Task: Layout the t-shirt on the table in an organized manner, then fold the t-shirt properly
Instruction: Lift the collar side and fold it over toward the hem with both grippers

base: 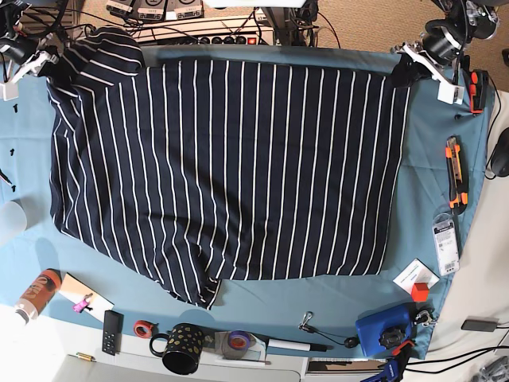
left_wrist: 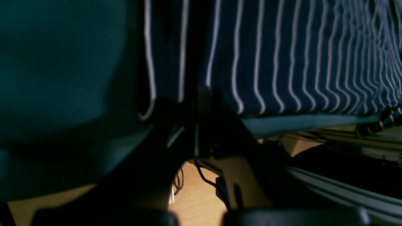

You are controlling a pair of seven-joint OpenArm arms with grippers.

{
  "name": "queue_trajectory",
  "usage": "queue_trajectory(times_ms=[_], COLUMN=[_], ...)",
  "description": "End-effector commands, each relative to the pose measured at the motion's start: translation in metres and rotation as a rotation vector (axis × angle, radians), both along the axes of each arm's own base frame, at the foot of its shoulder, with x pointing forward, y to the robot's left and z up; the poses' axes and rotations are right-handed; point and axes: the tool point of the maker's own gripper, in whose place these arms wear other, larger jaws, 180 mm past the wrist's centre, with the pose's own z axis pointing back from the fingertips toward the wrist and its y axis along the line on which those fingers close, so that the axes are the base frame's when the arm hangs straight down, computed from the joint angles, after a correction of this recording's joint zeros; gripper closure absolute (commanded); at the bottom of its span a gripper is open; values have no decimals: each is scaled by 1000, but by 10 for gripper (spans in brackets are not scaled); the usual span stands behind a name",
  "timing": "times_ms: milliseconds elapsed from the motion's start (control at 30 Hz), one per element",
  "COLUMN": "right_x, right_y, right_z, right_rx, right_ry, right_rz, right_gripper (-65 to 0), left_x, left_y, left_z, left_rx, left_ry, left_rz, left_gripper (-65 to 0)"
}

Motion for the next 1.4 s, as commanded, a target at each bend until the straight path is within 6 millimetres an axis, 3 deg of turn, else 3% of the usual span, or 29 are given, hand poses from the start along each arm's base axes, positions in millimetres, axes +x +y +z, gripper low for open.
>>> queue_trajectory(times_ms=[0, 333, 567, 667, 733, 1133, 1367], right_x=[7, 27, 35, 33, 33, 33, 33], right_y=[-7, -7, -8, -10, -10, -10, -10], right_z=[14, 23, 26, 23, 23, 23, 23], right_rx=[-26, -27, -32, -48, -47, -47, -47], right_ry=[-37, -99, -121, -101, -101, -101, -102], right_rz=[6, 5, 5, 4, 4, 4, 4], right_gripper=[0, 0, 0, 0, 0, 0, 0], left_x=[7, 23, 12, 14, 15, -9, -12], left_y=[1, 0, 11, 12, 13, 26, 4], left_z=[14, 47, 30, 31, 32, -15, -11], left_rx=[3, 74, 159, 164, 162, 123, -27], left_ry=[-55, -167, -66, -79, -85, 97, 88], left_rz=[-5, -32, -27, -19, -15, 62, 23], left_gripper=[0, 0, -13, -259, -335, -335, -316])
